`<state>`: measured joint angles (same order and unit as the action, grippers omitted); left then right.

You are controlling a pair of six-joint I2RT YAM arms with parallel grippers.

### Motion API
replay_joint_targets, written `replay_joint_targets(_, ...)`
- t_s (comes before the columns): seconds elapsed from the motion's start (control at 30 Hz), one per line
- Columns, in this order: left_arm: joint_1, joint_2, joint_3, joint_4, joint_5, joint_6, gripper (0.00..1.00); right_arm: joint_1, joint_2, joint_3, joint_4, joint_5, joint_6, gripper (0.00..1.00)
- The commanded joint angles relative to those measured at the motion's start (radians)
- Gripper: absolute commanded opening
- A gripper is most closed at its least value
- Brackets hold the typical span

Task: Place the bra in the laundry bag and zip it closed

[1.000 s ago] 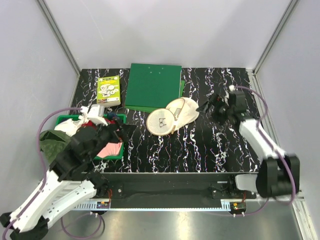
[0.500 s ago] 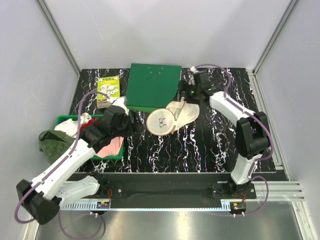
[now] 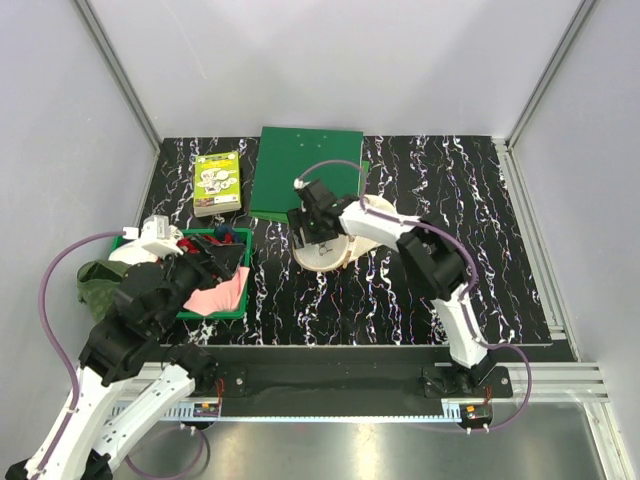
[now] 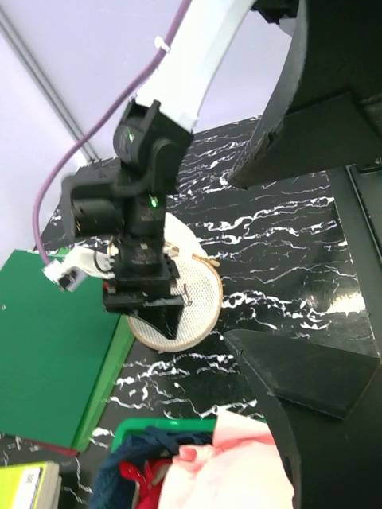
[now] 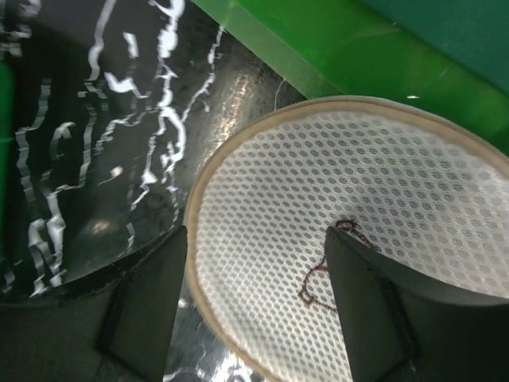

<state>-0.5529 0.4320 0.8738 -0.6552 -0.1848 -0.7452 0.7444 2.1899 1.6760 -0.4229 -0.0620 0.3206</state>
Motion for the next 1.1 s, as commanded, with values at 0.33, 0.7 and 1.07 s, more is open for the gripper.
replay_joint_targets(0.33,0.004,0.013,-0.004,-0.064,-0.035,0.001,0.8,0.116,0.122,0.145,-0.053,0.247,0.001,0.66)
replay_joint_targets(0.7,0.004,-0.009,0.025,-0.096,-0.048,0.017,0.82,0.185,0.289,0.321,-0.286,0.459,0.014,0.34)
replay_joint_targets(1.07,0.004,0.007,0.044,-0.107,-0.047,0.024,0.84,0.188,0.033,0.156,-0.163,0.398,0.011,0.0)
